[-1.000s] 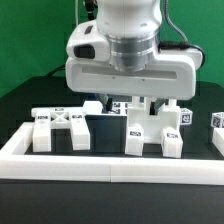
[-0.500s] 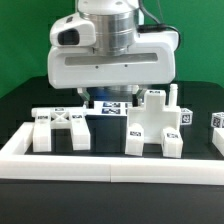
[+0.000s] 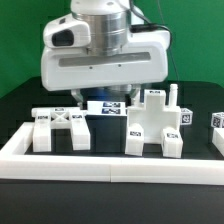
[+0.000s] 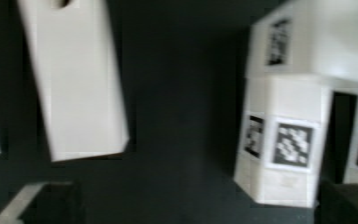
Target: Assemble chair
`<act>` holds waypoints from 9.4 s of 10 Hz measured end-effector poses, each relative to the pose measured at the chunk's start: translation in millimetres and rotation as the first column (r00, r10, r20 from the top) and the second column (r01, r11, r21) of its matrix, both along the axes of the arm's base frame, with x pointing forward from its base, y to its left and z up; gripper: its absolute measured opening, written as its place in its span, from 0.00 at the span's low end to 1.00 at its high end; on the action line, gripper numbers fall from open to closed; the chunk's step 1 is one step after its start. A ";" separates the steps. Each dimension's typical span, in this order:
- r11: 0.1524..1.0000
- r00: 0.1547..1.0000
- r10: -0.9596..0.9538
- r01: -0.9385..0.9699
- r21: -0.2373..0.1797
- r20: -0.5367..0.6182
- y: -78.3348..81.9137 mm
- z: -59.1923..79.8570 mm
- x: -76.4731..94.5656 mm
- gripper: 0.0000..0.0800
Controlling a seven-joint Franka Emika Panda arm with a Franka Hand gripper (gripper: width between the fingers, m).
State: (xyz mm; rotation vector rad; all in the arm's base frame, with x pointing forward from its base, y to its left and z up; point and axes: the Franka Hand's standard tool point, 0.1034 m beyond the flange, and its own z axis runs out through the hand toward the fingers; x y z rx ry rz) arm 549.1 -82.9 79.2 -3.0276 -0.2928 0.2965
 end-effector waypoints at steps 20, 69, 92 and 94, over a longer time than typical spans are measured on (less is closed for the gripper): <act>0.994 0.977 0.107 -0.099 -0.052 0.184 -24.6 -42.4 -31.9 0.81; 0.995 0.984 -0.101 0.102 0.003 0.149 -0.8 -4.4 -19.0 0.36; 0.837 0.829 -0.542 0.547 0.002 0.136 139.2 49.1 1.4 0.36; 0.836 0.829 -0.543 0.548 0.001 0.135 137.3 48.3 1.1 0.36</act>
Offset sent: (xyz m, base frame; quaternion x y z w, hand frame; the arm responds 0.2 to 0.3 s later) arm 0.0000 0.0000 0.0000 0.0000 0.0650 0.0000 0.9979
